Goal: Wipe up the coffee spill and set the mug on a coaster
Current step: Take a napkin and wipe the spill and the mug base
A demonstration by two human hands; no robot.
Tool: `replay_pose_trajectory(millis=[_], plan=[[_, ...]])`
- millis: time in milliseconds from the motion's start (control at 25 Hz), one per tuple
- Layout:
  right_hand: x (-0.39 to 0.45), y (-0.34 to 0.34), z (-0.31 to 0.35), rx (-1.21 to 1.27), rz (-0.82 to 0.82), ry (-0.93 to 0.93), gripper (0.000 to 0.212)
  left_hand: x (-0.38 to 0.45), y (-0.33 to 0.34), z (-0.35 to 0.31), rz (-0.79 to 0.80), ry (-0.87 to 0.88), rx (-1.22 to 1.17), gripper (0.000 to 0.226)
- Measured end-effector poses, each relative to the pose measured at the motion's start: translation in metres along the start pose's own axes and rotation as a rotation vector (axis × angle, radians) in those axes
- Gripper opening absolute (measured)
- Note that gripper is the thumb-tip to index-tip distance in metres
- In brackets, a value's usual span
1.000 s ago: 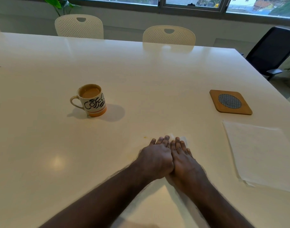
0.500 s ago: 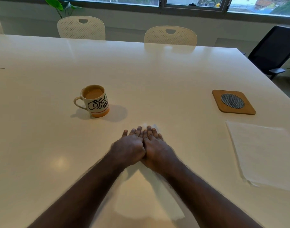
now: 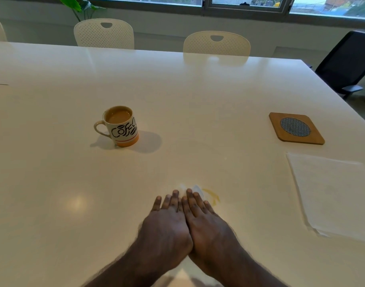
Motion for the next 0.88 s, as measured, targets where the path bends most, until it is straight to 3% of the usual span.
replay_pose_trajectory(millis=[200, 360, 480, 640, 800, 880], plan=[[-0.014, 0.008, -0.048, 0.065, -0.004, 0.222, 0.088, 0.025, -0.008, -0.043, -0.086, 0.220, -0.016, 0.066], [-0.007, 0.003, -0.076, 0.099, -0.078, 0.392, 0.075, 0.036, -0.026, -0.037, -0.305, 0.298, -0.182, 0.062], [0.009, -0.013, -0.083, 0.096, -0.181, 0.428, 0.069, 0.034, -0.035, 0.020, -0.471, 0.157, -0.276, 0.068], [0.042, -0.024, -0.069, 0.196, -0.203, 0.366, 0.062, 0.011, -0.025, 0.113, -0.519, -0.181, -0.161, 0.065], [0.058, -0.027, -0.012, 0.214, -0.231, 0.195, 0.068, -0.001, -0.015, 0.134, -0.559, -0.238, -0.126, 0.059], [0.046, -0.021, 0.014, 0.157, -0.247, 0.096, 0.062, 0.001, -0.013, 0.133, -0.569, -0.230, -0.118, 0.059]])
Point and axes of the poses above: each hand's wrist, its own x-axis towards the middle knuckle, its own y-axis out of the palm, z = x × y, the point moved 9 cm from there along x, towards the middle knuckle, and after that the axes turned 14 degrees about y, right-handed, at the moved point
